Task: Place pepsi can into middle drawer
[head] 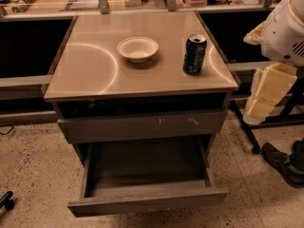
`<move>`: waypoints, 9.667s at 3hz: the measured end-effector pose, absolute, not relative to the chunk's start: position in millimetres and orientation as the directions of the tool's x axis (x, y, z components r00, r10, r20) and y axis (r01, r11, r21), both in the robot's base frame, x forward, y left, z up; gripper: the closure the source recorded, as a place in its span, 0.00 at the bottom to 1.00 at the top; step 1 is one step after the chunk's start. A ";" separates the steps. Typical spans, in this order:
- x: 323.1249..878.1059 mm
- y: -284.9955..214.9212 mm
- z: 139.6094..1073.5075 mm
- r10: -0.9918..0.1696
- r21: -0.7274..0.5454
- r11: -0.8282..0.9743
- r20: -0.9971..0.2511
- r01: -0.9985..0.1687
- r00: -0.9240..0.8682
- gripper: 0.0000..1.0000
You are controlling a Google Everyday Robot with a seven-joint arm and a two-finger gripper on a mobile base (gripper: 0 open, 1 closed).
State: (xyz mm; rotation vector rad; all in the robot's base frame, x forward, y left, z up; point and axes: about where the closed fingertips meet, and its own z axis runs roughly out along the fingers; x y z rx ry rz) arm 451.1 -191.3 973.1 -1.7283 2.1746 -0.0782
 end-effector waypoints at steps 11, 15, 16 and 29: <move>724.4 -158.2 928.5 -0.870 -0.321 0.320 -0.472 -0.891 -0.142 0.00; 730.4 -153.5 891.0 -0.878 -0.269 0.306 -0.451 -0.913 -0.161 0.19; 730.4 -153.5 891.0 -0.878 -0.269 0.306 -0.451 -0.913 -0.161 0.42; 486.7 -115.1 786.8 -0.868 -0.279 0.155 -0.497 -0.948 0.004 1.00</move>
Offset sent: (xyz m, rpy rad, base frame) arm 0.0445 -0.0010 0.0108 0.0662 -0.0823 0.0145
